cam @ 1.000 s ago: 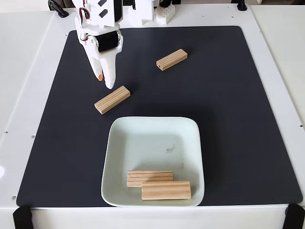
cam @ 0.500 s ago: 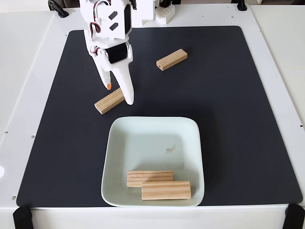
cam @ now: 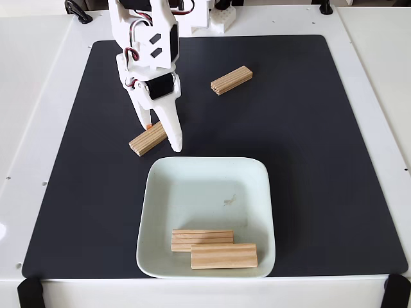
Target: Pick up the wooden block and place them on the plate.
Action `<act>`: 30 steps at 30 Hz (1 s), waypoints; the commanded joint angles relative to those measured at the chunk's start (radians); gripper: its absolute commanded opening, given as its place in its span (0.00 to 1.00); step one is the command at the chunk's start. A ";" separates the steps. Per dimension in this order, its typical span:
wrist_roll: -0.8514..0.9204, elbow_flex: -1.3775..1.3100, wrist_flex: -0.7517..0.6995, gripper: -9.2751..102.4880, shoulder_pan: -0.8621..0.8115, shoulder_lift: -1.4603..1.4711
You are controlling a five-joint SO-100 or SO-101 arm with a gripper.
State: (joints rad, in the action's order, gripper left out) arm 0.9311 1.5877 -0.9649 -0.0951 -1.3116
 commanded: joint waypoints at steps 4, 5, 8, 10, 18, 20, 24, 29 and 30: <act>0.002 0.025 -0.002 0.42 -0.015 -0.008; 0.002 0.035 -0.002 0.42 -0.017 -0.011; -0.002 0.066 -0.002 0.42 -0.041 -0.021; -0.006 0.074 -0.002 0.42 -0.051 -0.021; -0.009 0.077 -0.002 0.27 -0.054 -0.021; -0.009 0.077 -0.002 0.21 -0.054 -0.021; -0.009 0.077 -0.002 0.09 -0.054 -0.021; -0.009 0.077 0.000 0.08 -0.054 -0.021; -0.009 0.077 0.000 0.08 -0.054 -0.021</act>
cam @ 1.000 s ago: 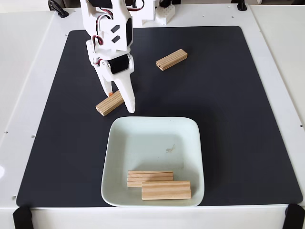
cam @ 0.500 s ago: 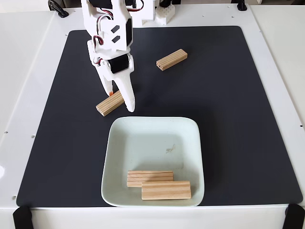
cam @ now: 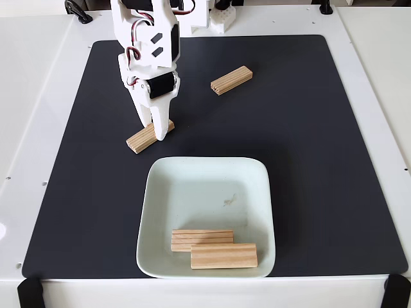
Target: Pick up the wooden block and place them on the plate.
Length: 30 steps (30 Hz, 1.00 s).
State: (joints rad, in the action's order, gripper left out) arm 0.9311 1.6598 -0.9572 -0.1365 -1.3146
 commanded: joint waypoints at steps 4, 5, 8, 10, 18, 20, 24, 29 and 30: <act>-0.009 0.005 -0.008 0.08 -0.012 -0.031; -0.009 0.005 -0.008 0.08 -0.011 -0.048; -0.015 0.011 -0.011 0.08 0.006 -0.132; -0.066 0.018 -0.011 0.08 0.032 -0.201; -0.365 -0.015 0.005 0.08 0.192 -0.425; -0.454 -0.049 0.005 0.08 0.235 -0.423; -0.623 -0.164 0.005 0.08 0.313 -0.357; -0.818 -0.442 0.005 0.08 0.360 -0.144; -0.847 -0.508 0.005 0.08 0.360 -0.092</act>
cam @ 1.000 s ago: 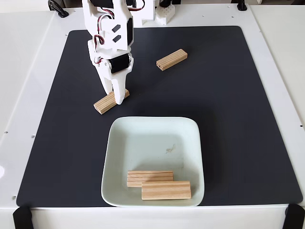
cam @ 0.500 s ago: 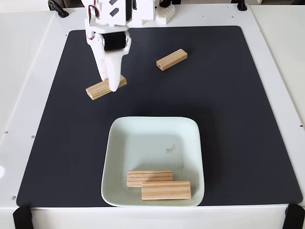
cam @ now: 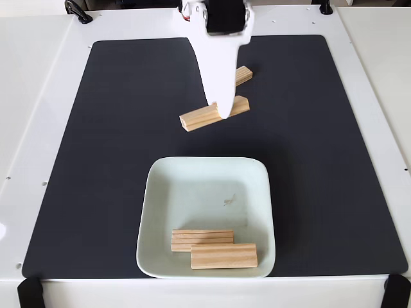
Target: Pick up the wooden block and place them on the plate.
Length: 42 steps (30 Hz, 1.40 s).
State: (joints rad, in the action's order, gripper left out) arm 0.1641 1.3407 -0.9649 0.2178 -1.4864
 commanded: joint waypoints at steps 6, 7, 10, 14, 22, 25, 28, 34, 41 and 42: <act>-0.172 -0.528 0.011 0.08 -0.005 0.356; -0.179 -0.571 0.011 0.08 -0.006 0.394; -0.189 -0.683 0.012 0.08 -0.015 0.497; -0.190 -0.811 0.012 0.08 -0.026 0.607; -0.229 -0.933 0.012 0.08 -0.040 0.710; -0.241 -0.940 0.012 0.08 -0.041 0.718; -0.241 -0.940 0.012 0.08 -0.038 0.719; -0.239 -0.925 0.012 0.08 -0.035 0.716; -0.238 -0.910 -0.002 0.17 -0.035 0.710; -0.238 -0.896 -0.002 0.22 -0.037 0.707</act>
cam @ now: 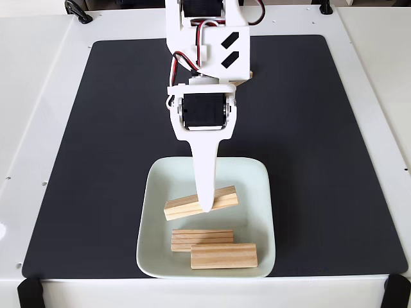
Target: Pick up the wooden block and place them on the plate.
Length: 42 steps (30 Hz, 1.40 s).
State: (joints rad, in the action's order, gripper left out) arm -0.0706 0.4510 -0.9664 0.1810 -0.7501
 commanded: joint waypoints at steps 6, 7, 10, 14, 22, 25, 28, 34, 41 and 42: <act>0.055 0.038 0.000 0.39 -0.006 -0.031; 0.069 0.038 0.000 0.38 -0.006 -0.031; 0.083 0.038 0.000 0.35 -0.006 -0.031; 0.080 0.037 0.000 0.34 -0.006 -0.032; 0.074 0.176 0.000 0.33 0.003 -0.161; 0.074 0.311 0.011 0.28 0.009 -0.256; 0.074 0.425 0.014 0.15 0.011 -0.351; 0.074 0.617 0.000 0.08 0.011 -0.537; 0.179 0.830 -0.097 0.08 0.040 -0.741; 0.210 0.845 -0.156 0.08 0.048 -0.764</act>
State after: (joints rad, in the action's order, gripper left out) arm 0.0598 1.2640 -1.0232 0.2132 -1.4067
